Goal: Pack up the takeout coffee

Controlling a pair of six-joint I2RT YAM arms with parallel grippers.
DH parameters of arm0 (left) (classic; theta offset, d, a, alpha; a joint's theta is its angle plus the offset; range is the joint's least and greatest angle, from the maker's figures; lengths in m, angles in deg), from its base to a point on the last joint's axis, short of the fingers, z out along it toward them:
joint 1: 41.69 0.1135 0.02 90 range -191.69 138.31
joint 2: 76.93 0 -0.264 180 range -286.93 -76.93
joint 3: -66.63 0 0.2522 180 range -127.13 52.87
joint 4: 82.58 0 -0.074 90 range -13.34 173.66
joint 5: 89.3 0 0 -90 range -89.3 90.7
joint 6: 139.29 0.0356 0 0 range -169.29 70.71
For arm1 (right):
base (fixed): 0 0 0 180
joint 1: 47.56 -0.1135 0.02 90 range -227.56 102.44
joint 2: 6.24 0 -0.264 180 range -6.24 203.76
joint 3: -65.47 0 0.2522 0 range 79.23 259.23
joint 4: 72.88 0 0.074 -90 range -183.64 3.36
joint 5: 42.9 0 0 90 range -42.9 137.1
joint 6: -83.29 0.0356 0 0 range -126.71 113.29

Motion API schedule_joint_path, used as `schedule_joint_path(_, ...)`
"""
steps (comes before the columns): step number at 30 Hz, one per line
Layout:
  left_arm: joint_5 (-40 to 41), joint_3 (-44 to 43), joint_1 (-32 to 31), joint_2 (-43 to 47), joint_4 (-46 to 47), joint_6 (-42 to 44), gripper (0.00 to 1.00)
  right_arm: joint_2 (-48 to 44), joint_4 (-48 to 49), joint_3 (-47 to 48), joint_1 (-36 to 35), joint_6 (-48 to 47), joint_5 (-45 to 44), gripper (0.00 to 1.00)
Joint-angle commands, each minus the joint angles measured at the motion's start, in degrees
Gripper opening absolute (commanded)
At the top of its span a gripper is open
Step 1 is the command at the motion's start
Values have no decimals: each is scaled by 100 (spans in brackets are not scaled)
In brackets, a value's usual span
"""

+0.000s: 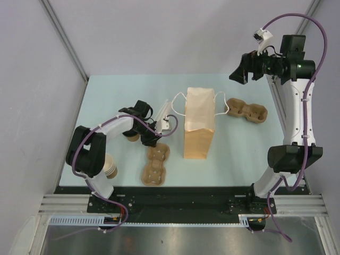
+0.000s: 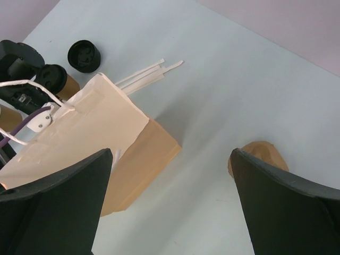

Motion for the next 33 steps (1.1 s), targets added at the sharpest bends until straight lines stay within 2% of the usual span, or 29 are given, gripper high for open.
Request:
schedule_joint_path(1,-68,-46,2,-108,102,85,38,178,-17,452,-111,-155,-111,100)
schedule_joint_path(4,2,-81,-7,-169,23,251,38,301,-87,637,-190,-208,-181,100)
schedule_joint_path(7,64,-108,-7,-213,-30,410,33,398,-158,769,-286,-252,-252,99)
schedule_joint_path(10,-59,-160,-7,-196,-100,463,17,468,-219,875,-401,-393,-374,100)
schedule_joint_path(11,-94,-160,-7,-126,-144,454,9,495,-263,910,-401,-532,-471,100)
schedule_joint_path(14,-191,-91,2,119,-188,428,0,548,-447,1068,-708,-866,-673,99)
schedule_joint_path(21,-507,-152,134,744,-285,-64,0,671,-755,1192,-1332,-1701,-1174,98)
schedule_joint_path(26,-552,-11,143,815,-144,-346,0,846,-949,1191,-1902,-2115,-1534,95)
schedule_joint_path(29,-534,103,152,771,22,-407,0,995,-1001,1209,-2131,-2352,-1780,92)
schedule_joint_path(33,-569,156,143,745,120,-451,0,1154,-1010,1235,-2308,-2564,-2000,82)
